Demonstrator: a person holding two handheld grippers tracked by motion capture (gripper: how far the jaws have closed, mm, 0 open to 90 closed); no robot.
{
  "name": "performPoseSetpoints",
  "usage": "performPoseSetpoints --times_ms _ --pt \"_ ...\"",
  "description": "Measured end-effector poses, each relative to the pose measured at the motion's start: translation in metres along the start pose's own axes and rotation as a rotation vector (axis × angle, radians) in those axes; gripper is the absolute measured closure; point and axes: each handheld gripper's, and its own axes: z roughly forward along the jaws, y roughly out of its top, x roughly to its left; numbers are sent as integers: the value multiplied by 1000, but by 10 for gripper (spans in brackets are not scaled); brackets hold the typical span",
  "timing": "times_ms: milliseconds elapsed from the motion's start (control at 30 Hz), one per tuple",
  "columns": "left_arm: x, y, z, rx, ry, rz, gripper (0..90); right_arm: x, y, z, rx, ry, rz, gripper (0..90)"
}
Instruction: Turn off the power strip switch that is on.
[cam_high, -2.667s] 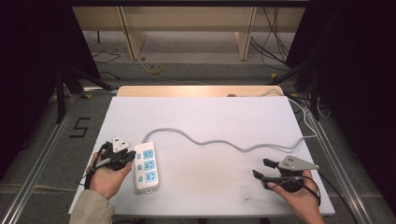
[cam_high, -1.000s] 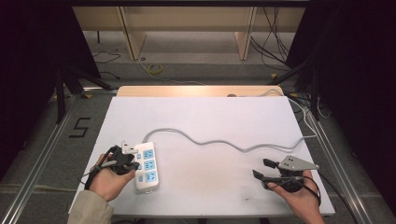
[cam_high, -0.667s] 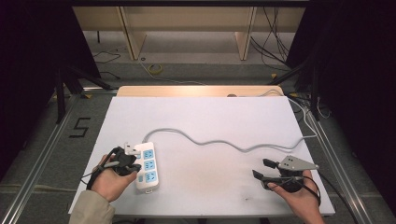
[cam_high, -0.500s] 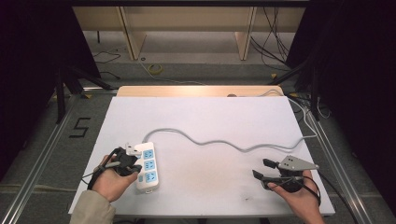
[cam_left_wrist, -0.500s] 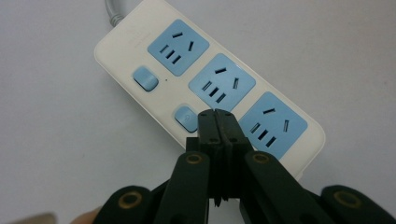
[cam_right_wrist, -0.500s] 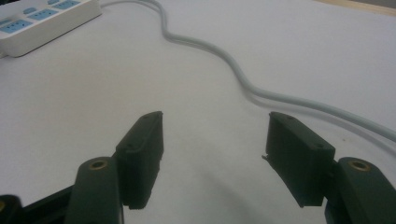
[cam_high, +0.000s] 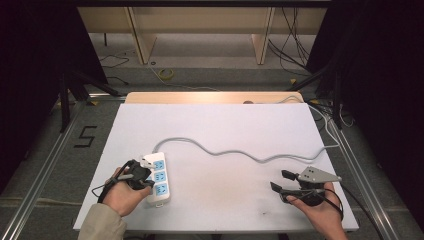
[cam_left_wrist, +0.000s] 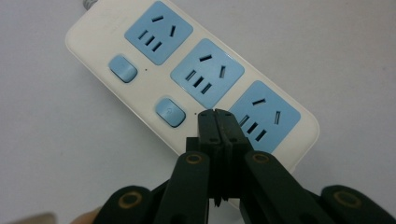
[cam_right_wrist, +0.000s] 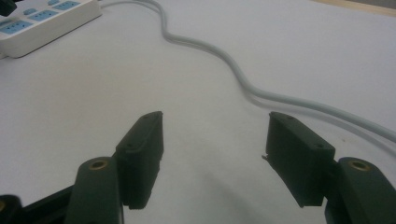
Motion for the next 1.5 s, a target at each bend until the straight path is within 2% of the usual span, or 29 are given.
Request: performPoseSetpoints --times_ms 333,767,900,1200,1233,1300,1433,1500 --pt "-2 -1 3 40 -8 5 897 0 0 0 -2 1 1 377" --pt "-4 -1 3 47 1 -2 899 1 0 0 -3 2 -3 377" --pt "-7 0 4 53 20 14 900 1 0 0 -2 1 1 377" --pt "-7 2 5 68 31 19 900 1 0 0 -3 1 -3 377" --pt "-6 1 6 64 44 18 900 1 0 0 -3 1 -3 377" --pt "-4 0 6 60 33 9 900 1 1 -1 -4 4 -3 377" --pt "-6 0 6 60 45 16 900 0 0 0 -2 1 -1 377" --pt "-6 0 6 57 37 9 900 0 0 0 -3 1 -1 377"
